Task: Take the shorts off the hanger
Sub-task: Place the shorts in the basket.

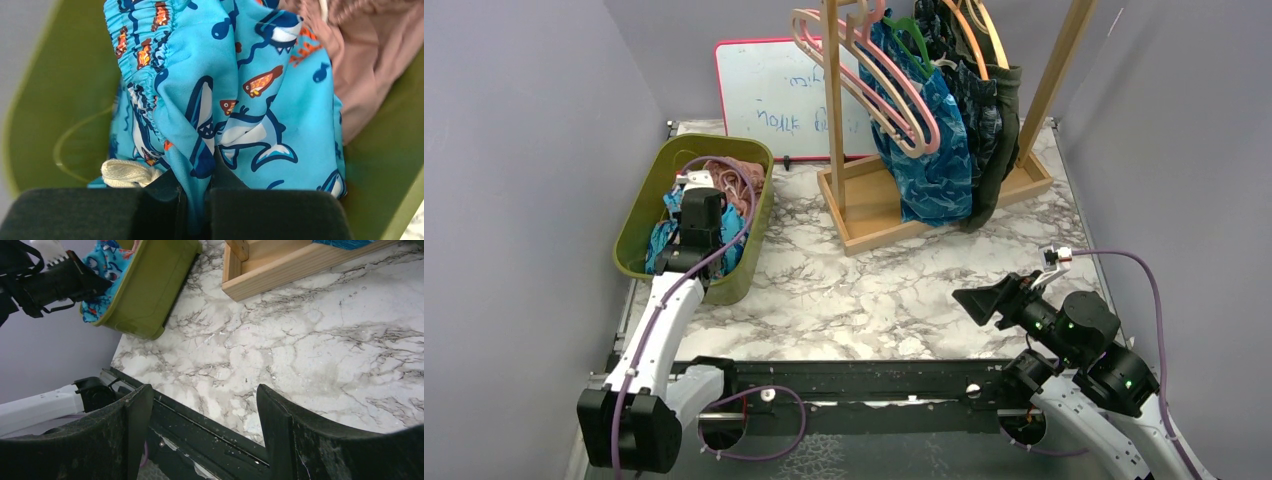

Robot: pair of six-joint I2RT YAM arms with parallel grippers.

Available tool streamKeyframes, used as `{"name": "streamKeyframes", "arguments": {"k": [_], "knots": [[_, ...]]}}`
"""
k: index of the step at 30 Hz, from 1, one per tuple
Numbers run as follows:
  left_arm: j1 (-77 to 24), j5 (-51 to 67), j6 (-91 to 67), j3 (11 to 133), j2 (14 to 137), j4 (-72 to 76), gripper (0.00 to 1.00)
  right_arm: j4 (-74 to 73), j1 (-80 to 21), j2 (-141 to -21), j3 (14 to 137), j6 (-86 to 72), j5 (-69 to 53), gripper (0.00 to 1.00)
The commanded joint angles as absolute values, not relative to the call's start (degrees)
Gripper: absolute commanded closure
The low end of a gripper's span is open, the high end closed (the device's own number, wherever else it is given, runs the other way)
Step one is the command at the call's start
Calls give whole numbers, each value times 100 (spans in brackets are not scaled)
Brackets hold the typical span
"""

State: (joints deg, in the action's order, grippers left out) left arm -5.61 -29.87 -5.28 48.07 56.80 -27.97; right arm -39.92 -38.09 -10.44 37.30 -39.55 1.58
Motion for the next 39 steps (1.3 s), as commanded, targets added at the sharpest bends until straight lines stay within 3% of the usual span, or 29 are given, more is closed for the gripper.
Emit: {"name": "streamKeyframes", "arguments": {"k": [1,9,15,16,18,26,31,36,39], "knots": [[-541,-1886,-651,4637,5922,-2762,93,-3818,-3830,-1045,3658,-3894,121,22],[-543,-1083,-923,4439,6123,-2481,92,-3823,-3831,-1069,3668,-3902,115,22],[-536,-2094,-1854,4316,5527,-2647,84,-4012,-3832,-1035,3739,-4133,499,22],[-536,-2117,-1929,4250,5275,-2551,72,-4061,-3828,-1018,3761,-4215,618,22],[-536,-2128,-2012,4130,4797,-2430,40,-4029,-3826,-950,3782,-4231,738,22],[-537,-1896,-1523,4569,4267,-2855,4,-4060,-3827,-960,3895,-4174,919,22],[-536,-979,-1268,4562,4200,-2588,1,-4044,-3830,-1020,3850,-4210,986,22],[-536,-64,-1629,4242,4782,-2021,1,-3948,-3827,-1130,3775,-4173,968,40],[-525,-271,-1982,3889,5167,-1627,1,-3980,-3825,-1213,3795,-4170,900,41]]}}
